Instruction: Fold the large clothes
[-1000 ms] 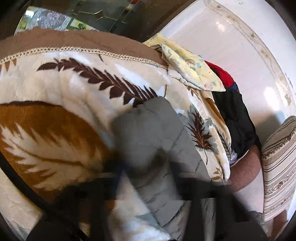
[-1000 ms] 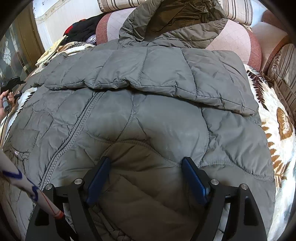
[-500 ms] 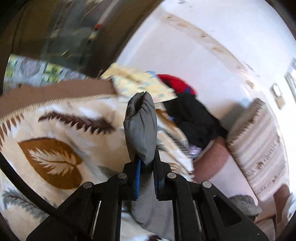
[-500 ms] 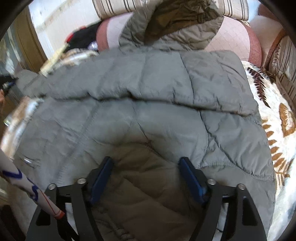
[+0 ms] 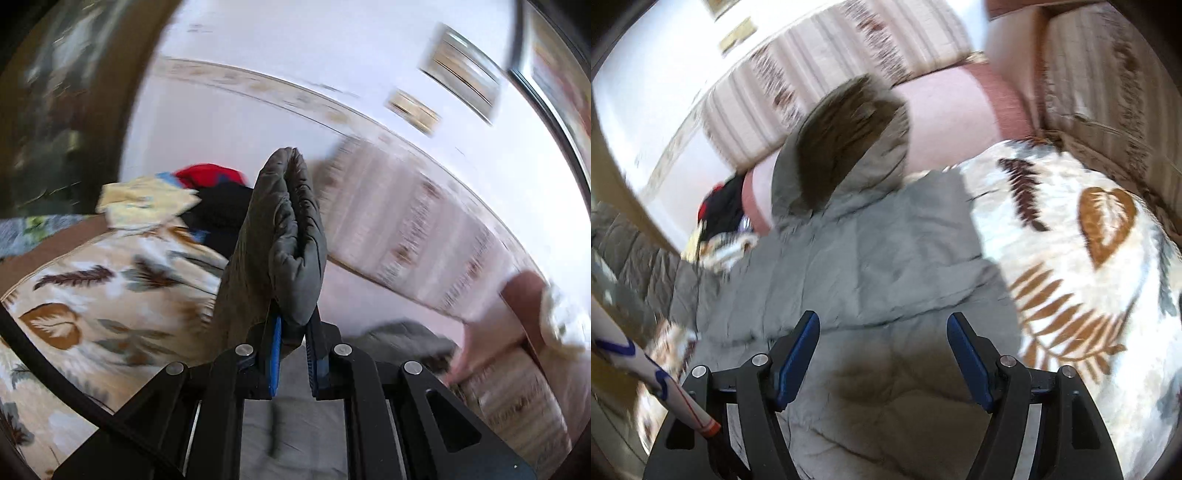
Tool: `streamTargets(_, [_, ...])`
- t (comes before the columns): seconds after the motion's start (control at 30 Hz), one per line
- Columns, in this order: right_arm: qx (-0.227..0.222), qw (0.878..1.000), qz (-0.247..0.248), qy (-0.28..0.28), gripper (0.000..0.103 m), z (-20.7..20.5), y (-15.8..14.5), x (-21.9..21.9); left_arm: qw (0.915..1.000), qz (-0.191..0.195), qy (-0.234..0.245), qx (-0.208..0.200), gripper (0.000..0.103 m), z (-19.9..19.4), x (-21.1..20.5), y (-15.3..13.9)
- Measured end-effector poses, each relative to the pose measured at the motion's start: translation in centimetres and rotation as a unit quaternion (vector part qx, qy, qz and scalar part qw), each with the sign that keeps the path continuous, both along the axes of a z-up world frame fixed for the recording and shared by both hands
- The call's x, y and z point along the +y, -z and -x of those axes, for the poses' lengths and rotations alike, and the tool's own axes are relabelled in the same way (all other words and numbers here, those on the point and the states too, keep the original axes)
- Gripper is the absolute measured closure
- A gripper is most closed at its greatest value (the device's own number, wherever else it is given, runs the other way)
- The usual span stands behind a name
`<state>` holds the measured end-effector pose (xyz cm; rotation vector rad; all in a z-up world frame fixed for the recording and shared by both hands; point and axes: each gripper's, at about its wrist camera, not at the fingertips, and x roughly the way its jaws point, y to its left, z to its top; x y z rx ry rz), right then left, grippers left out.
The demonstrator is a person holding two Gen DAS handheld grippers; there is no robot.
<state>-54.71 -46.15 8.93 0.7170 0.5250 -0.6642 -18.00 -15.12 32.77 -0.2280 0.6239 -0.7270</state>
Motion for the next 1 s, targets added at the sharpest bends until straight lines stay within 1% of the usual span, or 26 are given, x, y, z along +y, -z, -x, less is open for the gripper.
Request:
streamTargets(0.03, [-0.009, 1.0, -0.003, 0.014, 0.027, 0.7, -0.3, -0.4, 0.9999, -0.007, 0.011, -0.003, 0.092, 1.4, -1.3, -0.1])
streamTargets(0.07, [-0.014, 1.0, -0.005, 0.022, 0.027, 1.2, -0.5, -0.7, 0.9994, -0.016, 0.03, -0.005, 0.092, 3.5, -3.5, 0.0])
streamTargets(0.13, [-0.018, 0.999, -0.006, 0.041, 0.027, 2.1, -0.8, -1.2, 0.9976, -0.031, 0.061, -0.004, 0.092, 6.4, -7.0, 1.0])
streamTargets(0.2, [-0.021, 0.998, -0.005, 0.058, 0.027, 3.3, -1.1, -1.7, 0.9952, -0.045, 0.087, -0.002, 0.092, 9.1, -10.0, 2.4])
streamTargets(0.27, [-0.021, 0.997, 0.002, 0.074, 0.027, 3.9, -1.3, -2.2, 0.9909, -0.066, 0.117, 0.005, 0.092, 12.2, -13.9, 4.8])
streamTargets(0.3, [-0.02, 0.997, 0.005, 0.08, 0.027, 4.1, -1.4, -2.4, 0.9893, -0.075, 0.125, 0.009, 0.092, 13.1, -15.1, 5.8])
streamTargets(0.37, [-0.021, 0.995, 0.002, 0.095, 0.027, 4.7, -1.4, -3.1, 0.9835, -0.098, 0.15, 0.026, 0.092, 15.9, -18.5, 8.8])
streamTargets(0.4, [-0.022, 0.994, -0.006, 0.104, 0.027, 5.0, -1.2, -3.6, 0.9817, -0.104, 0.156, 0.03, 0.092, 16.9, -19.5, 10.0])
streamTargets(0.47, [-0.023, 0.993, -0.018, 0.112, 0.027, 5.7, -0.8, -4.3, 0.9762, -0.127, 0.171, 0.041, 0.091, 19.2, -22.1, 13.4])
streamTargets(0.53, [-0.019, 0.992, -0.025, 0.123, 0.027, 6.3, -0.5, -4.8, 0.9712, -0.148, 0.178, 0.057, 0.091, 20.3, -24.1, 16.8])
streamTargets(0.57, [-0.019, 0.991, -0.031, 0.129, 0.027, 6.6, -0.4, -5.1, 0.9678, -0.164, 0.179, 0.065, 0.09, 20.9, -25.1, 18.6])
streamTargets(0.6, [-0.022, 0.99, -0.036, 0.133, 0.027, 6.9, -0.2, -5.4, 0.9646, -0.177, 0.181, 0.073, 0.09, 21.3, -25.7, 19.8])
streamTargets(0.63, [-0.022, 0.99, -0.038, 0.137, 0.027, 7.1, -0.1, -5.6, 0.9583, -0.199, 0.186, 0.085, 0.088, 21.8, -26.6, 21.7])
streamTargets(0.67, [-0.021, 0.989, -0.04, 0.143, 0.026, 7.2, 0.0, -5.8, 0.9542, -0.214, 0.188, 0.091, 0.083, 21.9, -26.9, 22.5])
streamTargets(0.7, [-0.021, 0.988, -0.042, 0.144, 0.026, 7.2, 0.0, -6.0, 0.947, -0.237, 0.195, 0.097, 0.078, 22.4, -27.3, 23.8])
streamTargets(0.73, [-0.021, 0.988, -0.046, 0.144, 0.026, 7.2, 0.1, -6.1, 0.9434, -0.245, 0.202, 0.097, 0.066, 22.6, -27.4, 24.2])
streamTargets(0.77, [-0.021, 0.988, -0.048, 0.144, 0.026, 7.2, 0.2, -6.3, 0.9394, -0.25, 0.216, 0.093, 0.058, 23.2, -27.2, 24.2])
streamTargets(0.8, [-0.021, 0.988, -0.049, 0.144, 0.026, 7.2, 0.2, -6.4, 0.9389, -0.246, 0.224, 0.088, 0.056, 23.5, -26.7, 23.8])
streamTargets(0.83, [-0.025, 0.988, -0.052, 0.145, 0.026, 7.3, 0.3, -6.5, 0.9403, -0.235, 0.233, 0.08, 0.056, 23.6, -26.1, 23.0])
streamTargets(0.87, [-0.03, 0.988, -0.055, 0.143, 0.026, 7.4, 0.3, -6.5, 0.9437, -0.22, 0.238, 0.063, 0.055, 23.8, -24.8, 21.7])
streamTargets(0.9, [-0.032, 0.988, -0.055, 0.14, 0.026, 7.4, 0.3, -6.5, 0.9454, -0.215, 0.239, 0.053, 0.053, 23.6, -23.8, 20.9])
streamTargets(0.93, [-0.034, 0.989, -0.053, 0.135, 0.027, 7.3, 0.2, -6.5, 0.9475, -0.213, 0.235, 0.04, 0.047, 23.2, -22.4, 20.0])
streamTargets(0.97, [-0.035, 0.989, -0.054, 0.131, 0.027, 7.2, 0.2, -6.5, 0.9527, -0.211, 0.217, 0.022, 0.045, 22.3, -20.1, 19.1])
streamTargets(1.0, [-0.038, 0.99, -0.057, 0.124, 0.027, 7.1, 0.3, -6.5, 0.956, -0.212, 0.202, 0.015, 0.045, 21.6, -18.6, 18.5])
